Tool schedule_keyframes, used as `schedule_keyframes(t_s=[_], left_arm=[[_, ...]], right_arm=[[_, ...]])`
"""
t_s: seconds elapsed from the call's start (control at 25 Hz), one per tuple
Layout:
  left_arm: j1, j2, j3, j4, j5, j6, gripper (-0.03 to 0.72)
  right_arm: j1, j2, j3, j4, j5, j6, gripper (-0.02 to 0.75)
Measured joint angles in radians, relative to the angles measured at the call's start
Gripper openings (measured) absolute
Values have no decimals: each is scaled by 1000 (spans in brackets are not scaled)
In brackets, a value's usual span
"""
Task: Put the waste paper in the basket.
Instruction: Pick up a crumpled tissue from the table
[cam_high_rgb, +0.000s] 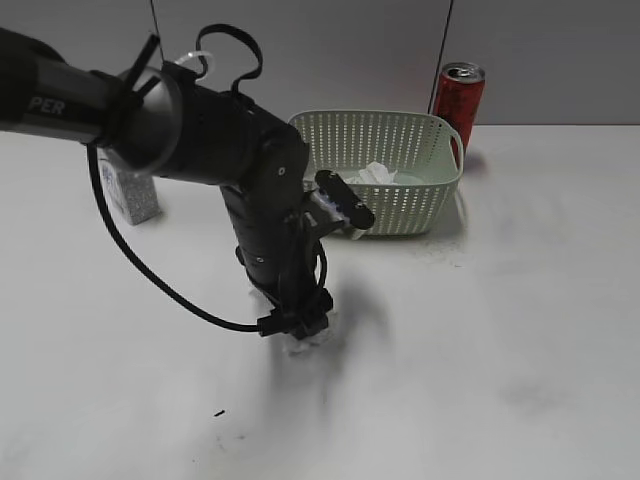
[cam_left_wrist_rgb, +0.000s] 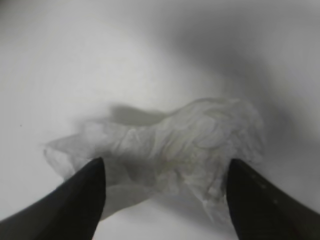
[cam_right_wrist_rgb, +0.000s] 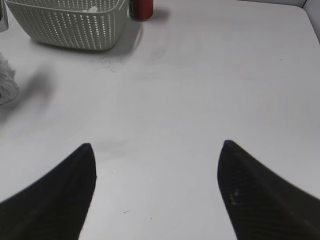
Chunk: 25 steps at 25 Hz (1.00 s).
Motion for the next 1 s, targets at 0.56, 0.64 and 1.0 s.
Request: schedule_keyframes(t_s=[0.56, 0.64, 1.0], left_arm=[[0, 16, -2, -26, -10, 0, 59], [0, 15, -16, -22, 12, 0, 53], [0, -128, -232, 5, 109, 1, 50]], right_arm=[[0, 0, 0, 1, 0, 1, 573], [0, 0, 0, 1, 0, 1, 573], [0, 0, 0, 1, 1, 1, 573]])
